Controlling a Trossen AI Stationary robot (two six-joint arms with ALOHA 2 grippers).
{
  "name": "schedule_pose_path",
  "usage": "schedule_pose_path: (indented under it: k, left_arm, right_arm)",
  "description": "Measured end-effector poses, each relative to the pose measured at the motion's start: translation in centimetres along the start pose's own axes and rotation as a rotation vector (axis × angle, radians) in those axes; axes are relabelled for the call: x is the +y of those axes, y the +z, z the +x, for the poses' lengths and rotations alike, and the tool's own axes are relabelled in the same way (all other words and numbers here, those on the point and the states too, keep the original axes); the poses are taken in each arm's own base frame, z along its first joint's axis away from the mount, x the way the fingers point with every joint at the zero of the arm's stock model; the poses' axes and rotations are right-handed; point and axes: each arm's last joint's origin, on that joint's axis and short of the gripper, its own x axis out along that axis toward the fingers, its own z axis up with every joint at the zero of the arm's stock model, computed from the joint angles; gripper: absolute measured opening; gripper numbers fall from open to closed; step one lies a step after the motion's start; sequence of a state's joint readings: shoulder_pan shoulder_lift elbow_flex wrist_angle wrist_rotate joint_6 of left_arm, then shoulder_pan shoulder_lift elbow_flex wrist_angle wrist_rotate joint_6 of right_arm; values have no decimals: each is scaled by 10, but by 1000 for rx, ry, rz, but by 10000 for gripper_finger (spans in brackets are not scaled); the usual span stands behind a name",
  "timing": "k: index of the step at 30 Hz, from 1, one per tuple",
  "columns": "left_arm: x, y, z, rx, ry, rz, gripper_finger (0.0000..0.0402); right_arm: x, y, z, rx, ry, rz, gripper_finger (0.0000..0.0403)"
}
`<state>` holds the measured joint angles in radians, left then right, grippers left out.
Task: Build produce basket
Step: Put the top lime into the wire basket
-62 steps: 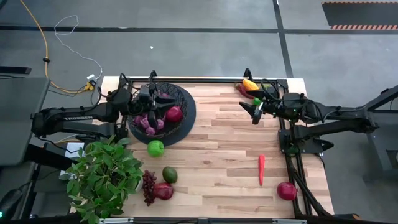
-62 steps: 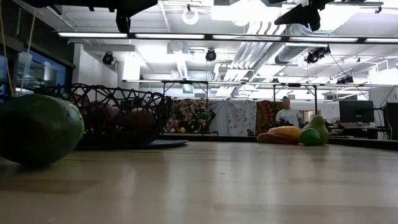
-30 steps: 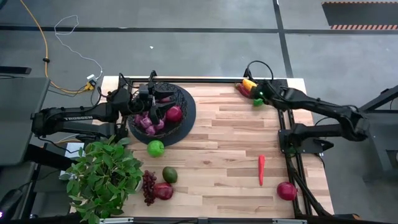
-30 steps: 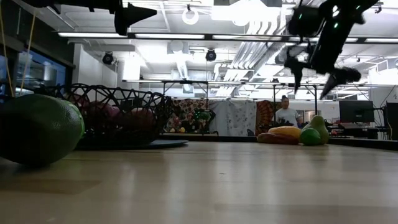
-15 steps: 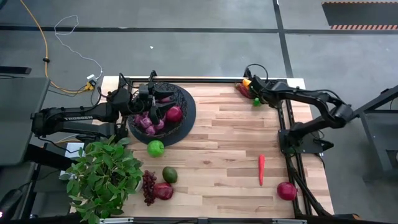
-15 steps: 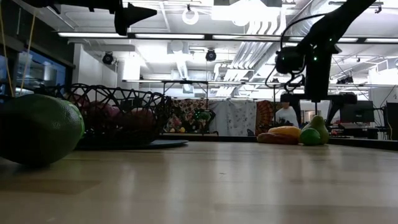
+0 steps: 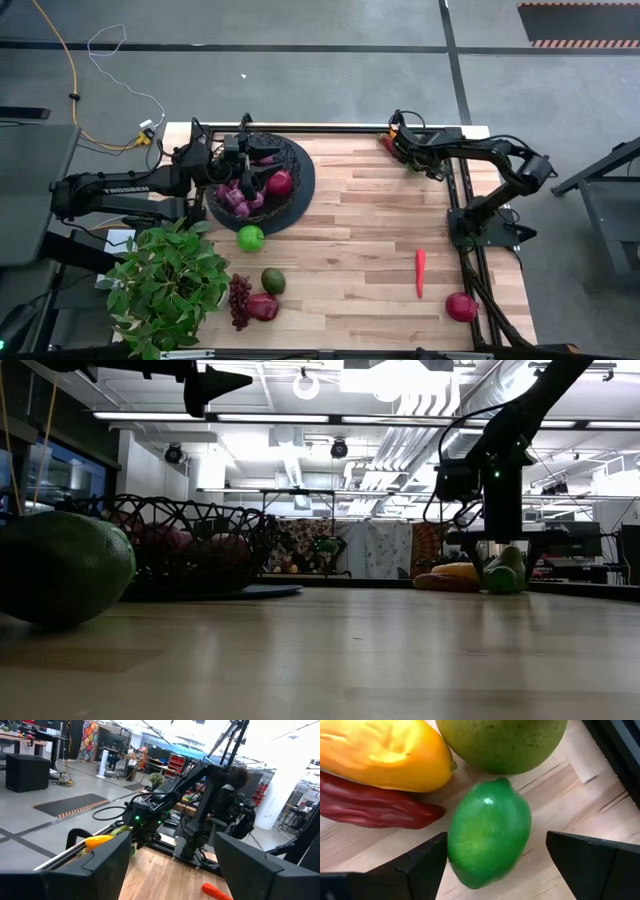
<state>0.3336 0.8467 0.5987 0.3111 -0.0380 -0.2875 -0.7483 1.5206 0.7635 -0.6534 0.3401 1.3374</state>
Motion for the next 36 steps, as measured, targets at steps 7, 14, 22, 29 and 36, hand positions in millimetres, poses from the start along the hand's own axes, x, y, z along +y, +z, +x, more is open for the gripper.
schedule_pose_path:
  k: [7,14,22,29,36]
  left_arm:
    - [0,0,0,0,0,-1,271]
    - [0,0,0,0,0,-16,271]
    - [-1,1,0,-15,-8,-35,271]
    - [-4,14,-2,-134,-43,-21,271]
    - [-4,14,-2,-141,-44,-22,271]
  right_arm:
    - [0,1,2,-14,-13,12,300]
    - [-3,9,5,0,-25,-5,241]
    - [-3,9,5,21,-19,-72,184]
    - [-12,16,-22,12,66,-224,177]
    - [-26,24,-98,-107,559,-475,177]
